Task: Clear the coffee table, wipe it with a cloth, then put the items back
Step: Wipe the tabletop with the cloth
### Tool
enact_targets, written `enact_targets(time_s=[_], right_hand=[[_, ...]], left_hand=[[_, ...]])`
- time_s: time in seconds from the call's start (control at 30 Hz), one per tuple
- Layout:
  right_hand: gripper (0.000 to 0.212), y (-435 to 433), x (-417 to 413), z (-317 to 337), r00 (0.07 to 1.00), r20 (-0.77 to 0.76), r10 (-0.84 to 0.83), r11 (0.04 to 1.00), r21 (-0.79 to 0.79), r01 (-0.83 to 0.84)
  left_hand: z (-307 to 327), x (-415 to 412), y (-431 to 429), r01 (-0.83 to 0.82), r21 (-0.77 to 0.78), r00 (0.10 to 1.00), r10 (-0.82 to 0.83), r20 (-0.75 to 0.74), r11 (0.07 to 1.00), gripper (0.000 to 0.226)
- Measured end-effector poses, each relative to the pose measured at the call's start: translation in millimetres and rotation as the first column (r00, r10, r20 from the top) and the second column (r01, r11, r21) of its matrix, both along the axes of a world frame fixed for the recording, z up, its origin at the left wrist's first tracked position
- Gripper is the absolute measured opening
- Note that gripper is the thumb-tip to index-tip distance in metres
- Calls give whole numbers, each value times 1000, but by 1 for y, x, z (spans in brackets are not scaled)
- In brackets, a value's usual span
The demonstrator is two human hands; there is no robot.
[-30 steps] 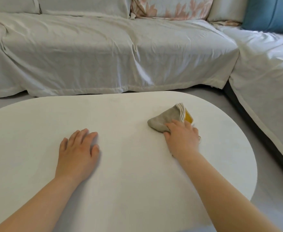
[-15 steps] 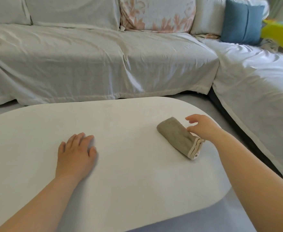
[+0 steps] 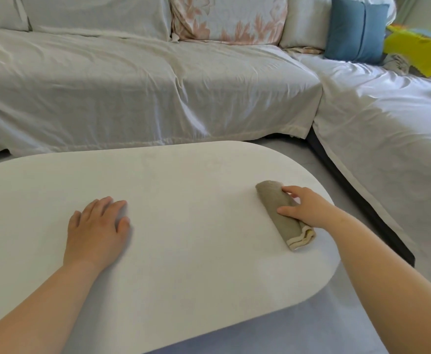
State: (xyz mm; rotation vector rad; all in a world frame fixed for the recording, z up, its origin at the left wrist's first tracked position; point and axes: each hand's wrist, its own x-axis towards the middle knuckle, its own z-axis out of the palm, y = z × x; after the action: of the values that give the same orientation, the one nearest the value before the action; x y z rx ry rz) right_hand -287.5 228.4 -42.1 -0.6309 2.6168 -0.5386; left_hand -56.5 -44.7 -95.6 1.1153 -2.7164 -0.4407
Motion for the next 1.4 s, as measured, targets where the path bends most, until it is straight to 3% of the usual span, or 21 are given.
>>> enact_targets(time_s=[0.1,0.17,0.23,0.37,0.47,0.53,0.67,0.77,0.9,1.0,1.17,1.27,1.33,1.4], right_hand=[[63,28,-6,2,996,-29,-89,990,104,92],[65,35,-3,2,977,-196,-83,961,243,131],[64,33,7,-3,946,-324,14,962,262,75],[63,26,26,-20,945,-301,130,958,285,-41],[63,28,30,-21,944,-311,115,953,302,-17],[61,29,41,-17,926,-367,85,961,275,21],[44,36,86,-17,847,-529,-42,997,29,68],[38,43,123,-41,863,-504,37,999,49,-14],[36,38,137,-55,888,-450,-94,992,-118,45],[38,36,143,-57,911,-392,-128,987,-137,80],[36,37,145,-66,888,-427,-170,970,-231,74],[33,38,151,-78,854,-460,-244,931,-356,74],[37,40,156,-90,820,-488,-299,892,-449,58],[42,41,164,-103,788,-513,-340,847,-531,20]], left_hand=[[0,-1,0,1,-3,1000,-1,3,1000,41],[0,0,0,1,-4,1000,-1,2,1000,40],[1,2,1,8,3,1000,-8,-12,1000,39],[7,10,14,104,16,993,-103,-63,994,36],[14,27,42,245,41,968,-242,-66,969,55],[12,43,62,321,57,947,-319,-42,945,52],[-3,74,87,423,40,905,-424,40,905,47],[-9,85,91,449,-7,893,-449,44,893,49],[-11,86,93,439,-44,898,-439,6,898,48],[-3,94,96,457,-87,889,-459,2,885,50],[-8,103,120,585,-265,763,-631,-142,767,58],[-40,105,147,756,-337,518,-827,-218,562,31],[-65,99,161,869,-281,360,-910,-203,407,24],[-93,89,169,899,-142,391,-904,-171,415,23]])
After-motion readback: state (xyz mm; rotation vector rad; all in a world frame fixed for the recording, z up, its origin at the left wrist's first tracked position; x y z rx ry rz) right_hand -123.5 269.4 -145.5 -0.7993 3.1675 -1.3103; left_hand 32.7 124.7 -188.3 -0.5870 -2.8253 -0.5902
